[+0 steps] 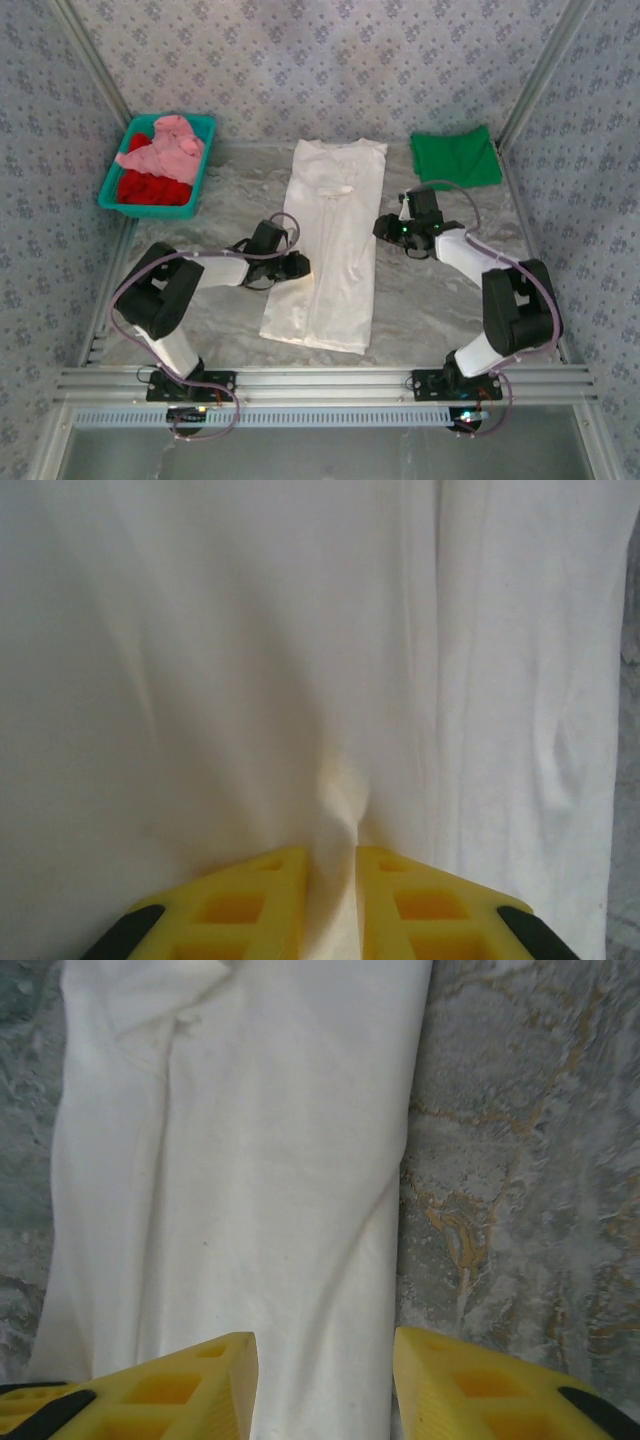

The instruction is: Fold and stack the t-shirts

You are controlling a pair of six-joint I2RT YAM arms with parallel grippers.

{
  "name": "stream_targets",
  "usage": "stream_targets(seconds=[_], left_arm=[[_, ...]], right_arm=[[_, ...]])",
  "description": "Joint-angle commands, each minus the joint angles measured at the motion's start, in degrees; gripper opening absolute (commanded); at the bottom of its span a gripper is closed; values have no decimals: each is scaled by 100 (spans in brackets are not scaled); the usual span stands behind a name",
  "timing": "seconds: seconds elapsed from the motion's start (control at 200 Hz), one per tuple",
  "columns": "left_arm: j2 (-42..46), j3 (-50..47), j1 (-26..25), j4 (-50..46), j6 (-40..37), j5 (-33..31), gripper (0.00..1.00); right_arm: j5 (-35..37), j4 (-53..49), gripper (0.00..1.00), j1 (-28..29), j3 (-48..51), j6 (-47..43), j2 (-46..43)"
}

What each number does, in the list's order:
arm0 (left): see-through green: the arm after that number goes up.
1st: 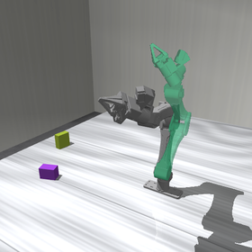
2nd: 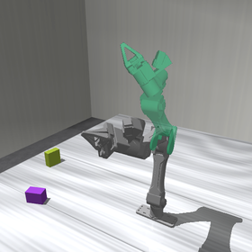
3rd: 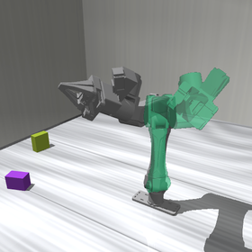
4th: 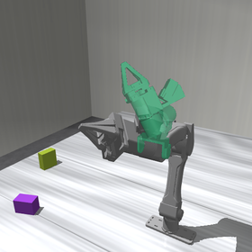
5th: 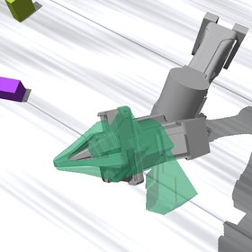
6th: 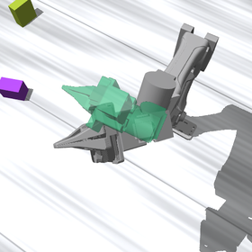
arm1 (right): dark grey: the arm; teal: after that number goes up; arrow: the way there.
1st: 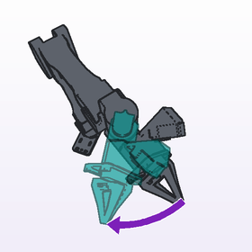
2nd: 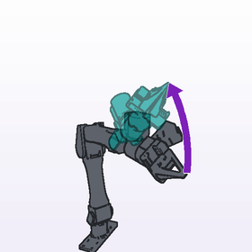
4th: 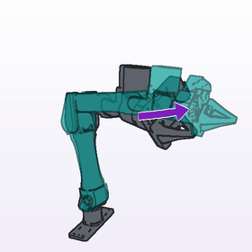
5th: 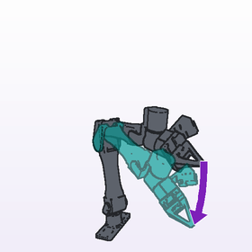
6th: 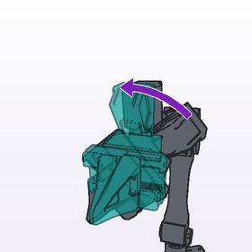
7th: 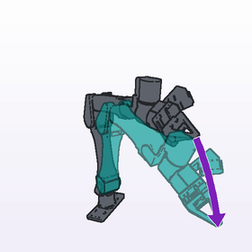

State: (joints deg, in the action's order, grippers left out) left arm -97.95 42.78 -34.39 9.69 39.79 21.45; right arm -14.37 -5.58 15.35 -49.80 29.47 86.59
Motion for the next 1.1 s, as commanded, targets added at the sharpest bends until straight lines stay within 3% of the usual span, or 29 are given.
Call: stream_targets(seconds=[0.0,0.175,0.365,0.41,0.525,0.68,0.794,1.094], left_arm=[[57,-30,-97,75,270,56,20],[820,22,13,-669,134,-533,26],[2460,-522,531,-1303,-26,-885,30],[2778,-632,651,-1605,-138,-904,36],[3319,-1075,943,-1981,-232,-524,36],[3498,-1650,969,-2049,149,-77,36],[3558,-1710,822,-2424,254,-37,36],[4285,-2116,-224,-3445,1170,-266,37]], right_arm=[[321,175,43,-9,282,-228,-317],[315,64,43,-59,525,-336,-667],[137,-149,45,48,1014,-383,-1533],[134,-324,49,83,1098,-386,-1753],[65,-606,53,248,1452,-150,-2290],[-252,-762,54,610,1996,298,-2659],[-375,-903,55,1020,2248,678,-2744],[-269,-1230,56,2560,3090,1690,-3822]])
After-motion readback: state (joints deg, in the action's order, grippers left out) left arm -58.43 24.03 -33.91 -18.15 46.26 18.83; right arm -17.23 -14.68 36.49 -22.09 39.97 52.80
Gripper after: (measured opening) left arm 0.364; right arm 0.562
